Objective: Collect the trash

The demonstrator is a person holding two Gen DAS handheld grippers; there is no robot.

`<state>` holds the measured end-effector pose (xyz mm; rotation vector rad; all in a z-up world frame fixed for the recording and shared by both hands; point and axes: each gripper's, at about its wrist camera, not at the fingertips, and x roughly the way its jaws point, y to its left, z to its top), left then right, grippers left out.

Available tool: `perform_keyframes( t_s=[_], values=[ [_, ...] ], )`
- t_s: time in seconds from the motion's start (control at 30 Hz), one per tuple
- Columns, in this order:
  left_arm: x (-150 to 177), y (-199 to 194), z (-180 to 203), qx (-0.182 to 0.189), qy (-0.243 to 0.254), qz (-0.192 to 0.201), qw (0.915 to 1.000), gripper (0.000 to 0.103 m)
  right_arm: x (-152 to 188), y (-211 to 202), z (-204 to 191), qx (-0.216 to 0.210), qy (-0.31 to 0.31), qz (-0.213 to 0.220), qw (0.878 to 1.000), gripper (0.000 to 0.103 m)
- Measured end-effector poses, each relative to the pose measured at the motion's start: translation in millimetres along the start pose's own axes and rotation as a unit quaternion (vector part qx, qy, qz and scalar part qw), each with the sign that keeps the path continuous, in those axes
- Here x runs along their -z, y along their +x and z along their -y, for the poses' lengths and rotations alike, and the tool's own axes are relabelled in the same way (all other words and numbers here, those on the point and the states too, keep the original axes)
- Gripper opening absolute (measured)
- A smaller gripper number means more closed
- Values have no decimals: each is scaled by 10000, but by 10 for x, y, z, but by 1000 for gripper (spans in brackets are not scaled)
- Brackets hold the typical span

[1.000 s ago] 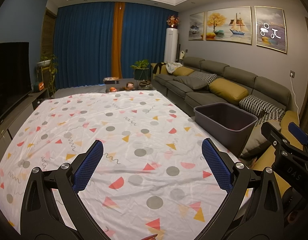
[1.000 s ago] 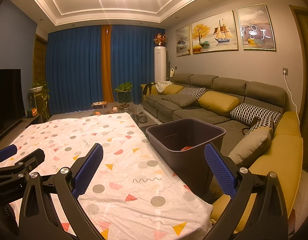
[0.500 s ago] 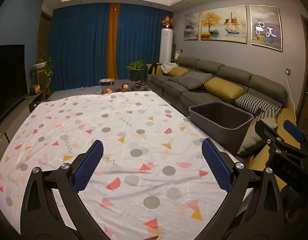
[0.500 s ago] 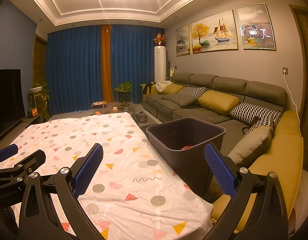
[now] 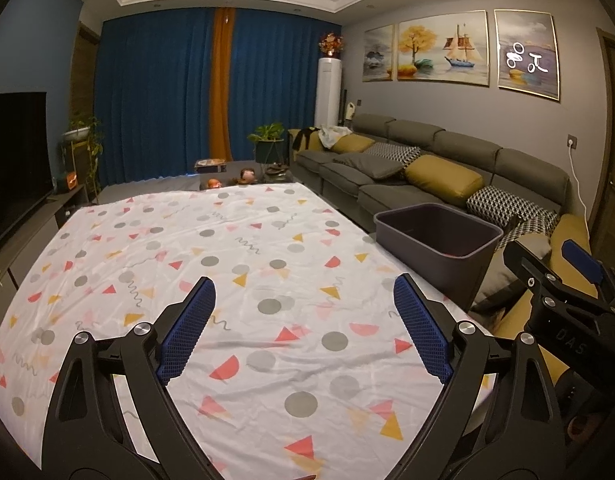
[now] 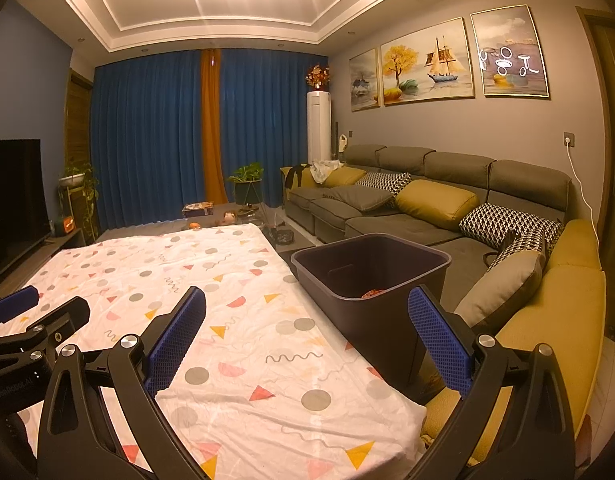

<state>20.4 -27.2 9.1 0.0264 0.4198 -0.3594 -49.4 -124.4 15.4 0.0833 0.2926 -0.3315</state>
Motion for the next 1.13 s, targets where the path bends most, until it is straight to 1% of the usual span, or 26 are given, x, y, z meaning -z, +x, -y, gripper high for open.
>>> perform_keyframes(
  t_s=[0.8,0.87,0.93,1.13],
  values=[
    [9,-11,-29,-90,-32,-10,10000,89,24,-5,6,13,69,12,10000,98],
    [7,-2,-37,-128,-48,-25,9999,91,19,-12,6,16,80,20,10000,97],
    [8,-4,-55,-245,-95,-18,9997,96,19,-21,21,15,100,34,9999,98],
    [1,-10,-139,-285,-314,-50,9991,97,18,-26,34,12,126,53,9999,97]
  ],
)
